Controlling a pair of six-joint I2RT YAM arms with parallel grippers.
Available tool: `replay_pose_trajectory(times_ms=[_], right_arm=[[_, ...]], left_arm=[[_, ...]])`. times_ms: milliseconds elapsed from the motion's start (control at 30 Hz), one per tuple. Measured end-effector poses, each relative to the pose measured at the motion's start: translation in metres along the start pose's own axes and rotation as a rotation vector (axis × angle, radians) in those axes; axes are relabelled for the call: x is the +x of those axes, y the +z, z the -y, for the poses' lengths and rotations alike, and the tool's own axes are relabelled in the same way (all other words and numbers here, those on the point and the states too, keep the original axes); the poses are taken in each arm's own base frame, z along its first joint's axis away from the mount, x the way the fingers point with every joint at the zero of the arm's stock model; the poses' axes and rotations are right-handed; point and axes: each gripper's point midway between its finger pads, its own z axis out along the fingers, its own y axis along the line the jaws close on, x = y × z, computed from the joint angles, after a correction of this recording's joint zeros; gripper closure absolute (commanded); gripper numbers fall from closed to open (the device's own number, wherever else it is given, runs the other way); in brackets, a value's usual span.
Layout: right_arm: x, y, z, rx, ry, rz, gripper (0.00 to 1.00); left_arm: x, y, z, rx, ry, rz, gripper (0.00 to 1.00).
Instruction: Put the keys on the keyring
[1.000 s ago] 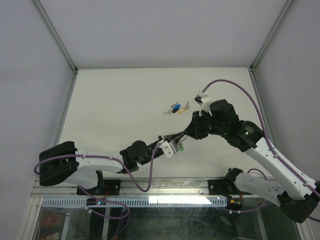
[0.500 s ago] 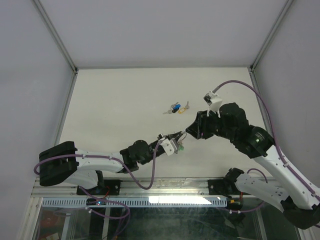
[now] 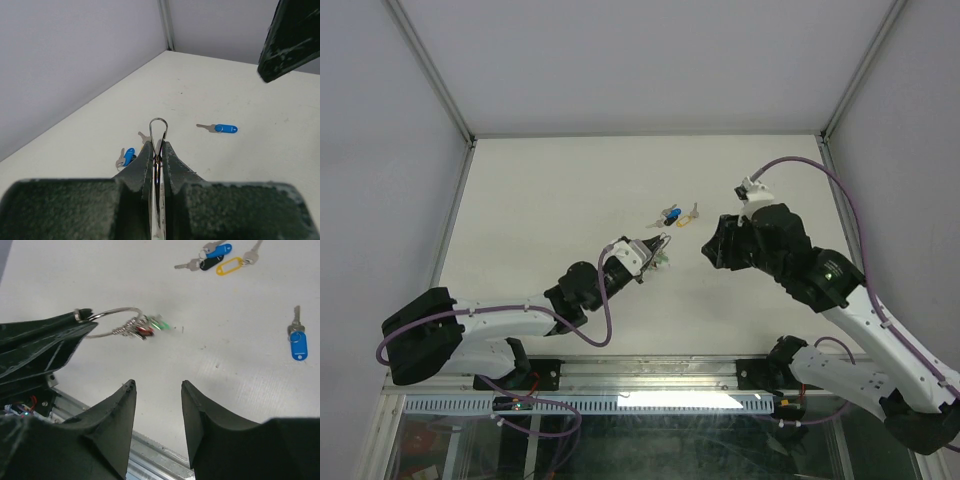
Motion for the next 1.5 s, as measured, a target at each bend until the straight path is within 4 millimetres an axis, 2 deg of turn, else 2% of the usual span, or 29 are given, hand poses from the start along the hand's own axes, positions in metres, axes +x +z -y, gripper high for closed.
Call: replay_pose_trajectory(times_ms=[100, 233, 400, 533, 733, 833, 967, 1067, 1167, 1333, 1500], right_arm=[[0.006, 0.012, 0.011, 0.074, 0.010, -0.041, 0.56], [0.016, 0.034, 0.026, 0.162, 0.019, -0.116, 0.56], [0.024, 0.054, 0.057, 0.286, 0.057, -0.182, 0.56], [0.029, 0.069, 0.079, 0.327, 0.126, -0.209, 0.56], [0.043, 0.096, 0.109, 0.389, 0.205, -0.269, 0.56], [0.050, 0.103, 0.133, 0.445, 0.287, -0.267, 0.58], [0.077, 0.103, 0.168, 0.520, 0.429, -0.268, 0.62], [0.101, 0.102, 0.187, 0.549, 0.542, -0.279, 0.63], [0.108, 0.104, 0.195, 0.541, 0.624, -0.265, 0.63], [0.100, 0.119, 0.198, 0.481, 0.708, -0.206, 0.64], [0.097, 0.128, 0.201, 0.452, 0.751, -0.175, 0.64]], left_arm=[[-0.004, -0.002, -0.001, -0.002, -0.011, 0.008, 1.00], [0.002, -0.005, -0.002, 0.000, -0.005, -0.027, 1.00], [0.012, -0.010, -0.014, -0.044, -0.030, -0.093, 1.00], [0.021, -0.007, -0.026, -0.101, -0.065, -0.181, 1.00], [0.037, -0.015, -0.034, -0.158, -0.081, -0.227, 1.00], [0.045, -0.019, -0.037, -0.177, -0.071, -0.249, 1.00], [0.048, -0.020, -0.039, -0.190, -0.062, -0.245, 1.00], [0.056, -0.025, -0.038, -0.187, -0.054, -0.251, 1.00], [0.063, -0.028, -0.038, -0.184, -0.042, -0.260, 1.00], [0.074, -0.027, -0.034, -0.174, -0.028, -0.284, 1.00], [0.075, -0.026, -0.032, -0.158, -0.026, -0.283, 1.00]])
